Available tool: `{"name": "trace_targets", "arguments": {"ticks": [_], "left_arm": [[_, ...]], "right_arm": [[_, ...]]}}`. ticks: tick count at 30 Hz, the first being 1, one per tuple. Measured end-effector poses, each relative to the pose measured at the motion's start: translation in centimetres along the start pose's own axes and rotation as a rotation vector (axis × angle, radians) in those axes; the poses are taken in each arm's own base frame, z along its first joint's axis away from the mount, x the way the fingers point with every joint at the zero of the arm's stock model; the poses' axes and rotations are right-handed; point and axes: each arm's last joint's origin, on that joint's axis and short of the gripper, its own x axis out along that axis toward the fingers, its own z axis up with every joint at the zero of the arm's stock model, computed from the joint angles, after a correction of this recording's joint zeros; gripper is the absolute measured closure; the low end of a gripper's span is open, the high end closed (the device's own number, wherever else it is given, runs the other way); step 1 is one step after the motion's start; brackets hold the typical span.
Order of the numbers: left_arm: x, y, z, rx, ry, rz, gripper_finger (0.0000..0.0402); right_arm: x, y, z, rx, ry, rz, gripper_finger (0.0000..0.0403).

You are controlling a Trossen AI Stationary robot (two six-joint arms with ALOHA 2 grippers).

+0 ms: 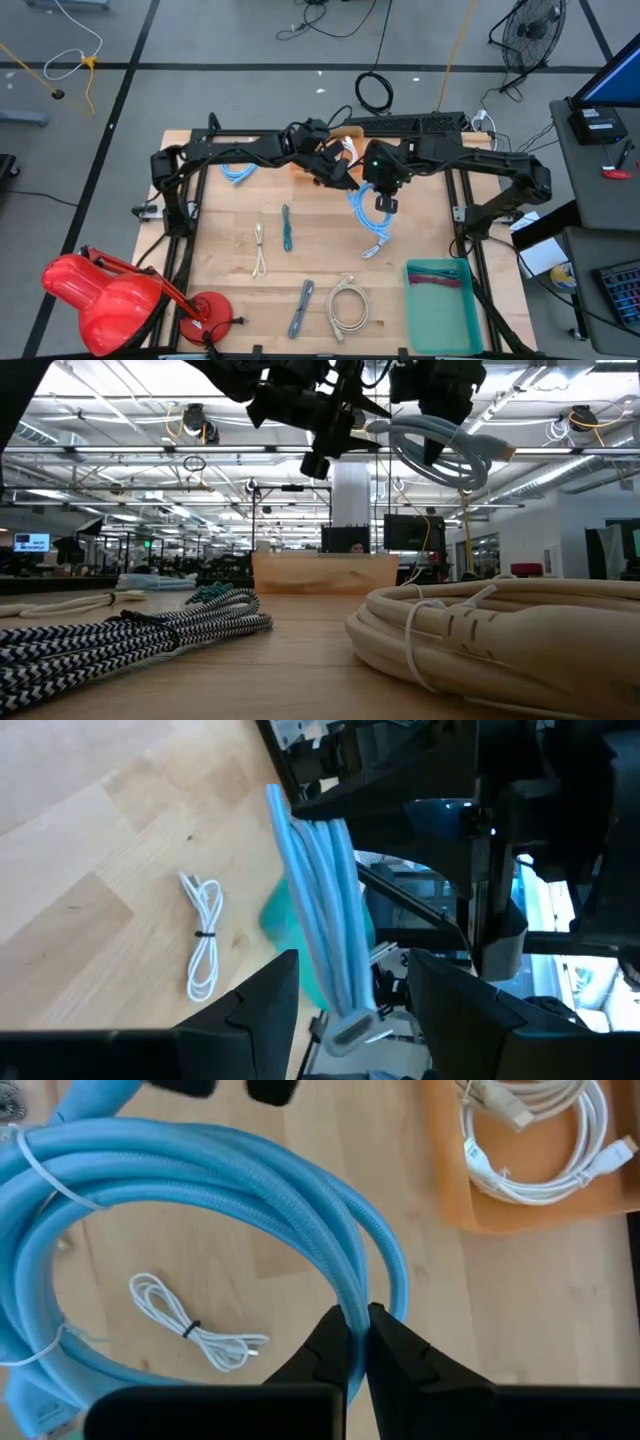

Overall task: Pick & Place USB Port
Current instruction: Put the large bottom blue charger cable into the orange bin

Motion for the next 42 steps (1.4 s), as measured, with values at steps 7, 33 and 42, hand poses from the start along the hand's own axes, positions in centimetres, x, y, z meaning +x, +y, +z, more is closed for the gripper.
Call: {"name": "trace_targets", "arguments": {"ticks": [7, 33, 42], "left_arm": [[0.4, -0.4, -0.3, 0.004, -0.010, -0.012, 0.0211], [3.8, 0.7, -1.8, -0.024, 0.060, -0.019, 0.0211], [3.1, 1.2, -1.0, -0.052, 0.091, -0.029, 0.0211]], "right_arm": [[0.5, 0.0, 0.4, -0.004, -0.009, 0.008, 0.0394], [1.0, 0.1, 0.5, 0.019, 0.010, 0.034, 0.0394], [1.0, 0.1, 0.2, 0.023, 0.040, 0.022, 0.0394]]}}
